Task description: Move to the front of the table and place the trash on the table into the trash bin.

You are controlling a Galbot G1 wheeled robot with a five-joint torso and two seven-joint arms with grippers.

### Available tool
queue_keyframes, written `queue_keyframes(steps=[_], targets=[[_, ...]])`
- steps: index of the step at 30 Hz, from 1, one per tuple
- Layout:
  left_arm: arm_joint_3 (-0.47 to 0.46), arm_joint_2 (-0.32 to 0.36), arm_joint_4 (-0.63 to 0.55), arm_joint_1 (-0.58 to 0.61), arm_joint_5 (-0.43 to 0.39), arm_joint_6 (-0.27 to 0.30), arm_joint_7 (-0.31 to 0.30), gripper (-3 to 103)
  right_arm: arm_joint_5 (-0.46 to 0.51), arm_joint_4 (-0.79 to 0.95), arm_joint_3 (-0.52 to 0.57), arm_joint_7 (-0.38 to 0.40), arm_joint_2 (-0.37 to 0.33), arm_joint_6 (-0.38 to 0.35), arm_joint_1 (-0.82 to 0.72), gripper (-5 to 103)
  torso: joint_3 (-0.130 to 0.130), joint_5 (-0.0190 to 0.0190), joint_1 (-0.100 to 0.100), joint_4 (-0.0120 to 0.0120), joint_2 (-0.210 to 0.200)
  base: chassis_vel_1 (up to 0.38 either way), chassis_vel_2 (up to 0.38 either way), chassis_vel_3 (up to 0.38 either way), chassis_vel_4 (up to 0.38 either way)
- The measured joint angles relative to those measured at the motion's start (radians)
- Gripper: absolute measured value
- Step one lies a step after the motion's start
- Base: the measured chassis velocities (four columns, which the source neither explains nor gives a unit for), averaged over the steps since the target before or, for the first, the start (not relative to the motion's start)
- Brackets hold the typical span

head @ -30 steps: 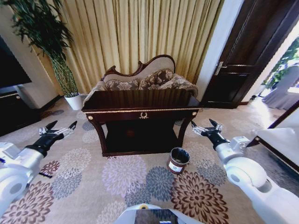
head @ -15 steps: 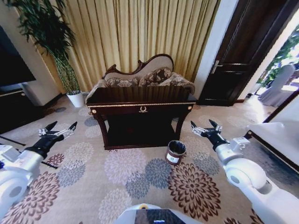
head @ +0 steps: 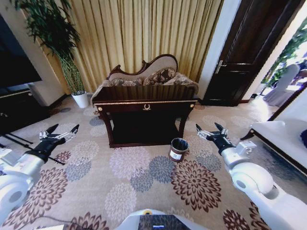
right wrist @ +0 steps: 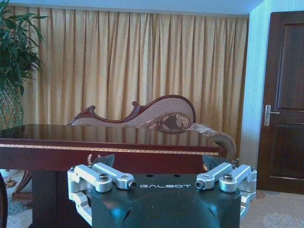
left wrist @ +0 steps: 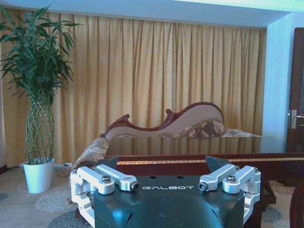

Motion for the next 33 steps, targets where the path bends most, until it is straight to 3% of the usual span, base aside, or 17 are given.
queue_keyframes(steps=[6, 10, 14, 18, 33], targets=[[-0.002, -0.001, -0.001, 0.002, -0.001, 0.0, 0.0, 100, -0.001, 0.002, 0.0, 0.004, 0.001, 0.0, -0.001, 100, 0.0, 0.0009, 0.0, -0.0004, 0.0, 0.182, -0.192, -0.186, 0.17], [-0.004, -0.003, -0.002, 0.005, -0.001, 0.0, 0.0, 100, -0.006, 0.005, 0.0, 0.006, 0.005, 0.0, -0.003, 100, 0.0, 0.0001, 0.0, 0.001, 0.0, 0.159, -0.171, -0.134, 0.208], [-0.005, -0.002, -0.002, 0.005, -0.002, -0.001, 0.0, 100, -0.012, 0.006, -0.004, 0.011, 0.009, 0.001, -0.004, 100, 0.0, 0.0007, 0.0, -0.0005, 0.0, 0.164, -0.174, -0.163, 0.152], [-0.004, -0.001, 0.0, 0.003, 0.003, -0.004, -0.004, 100, -0.028, 0.004, -0.007, 0.015, 0.011, 0.004, -0.004, 100, 0.0, 0.0003, 0.0, -0.0003, 0.0, 0.137, -0.136, -0.156, 0.113], [0.002, 0.003, 0.018, -0.008, 0.003, -0.03, -0.009, 100, -0.082, -0.006, -0.015, 0.033, 0.024, 0.01, -0.008, 100, 0.0, 0.0005, 0.0, 0.0001, 0.0, 0.032, -0.018, -0.031, 0.026]])
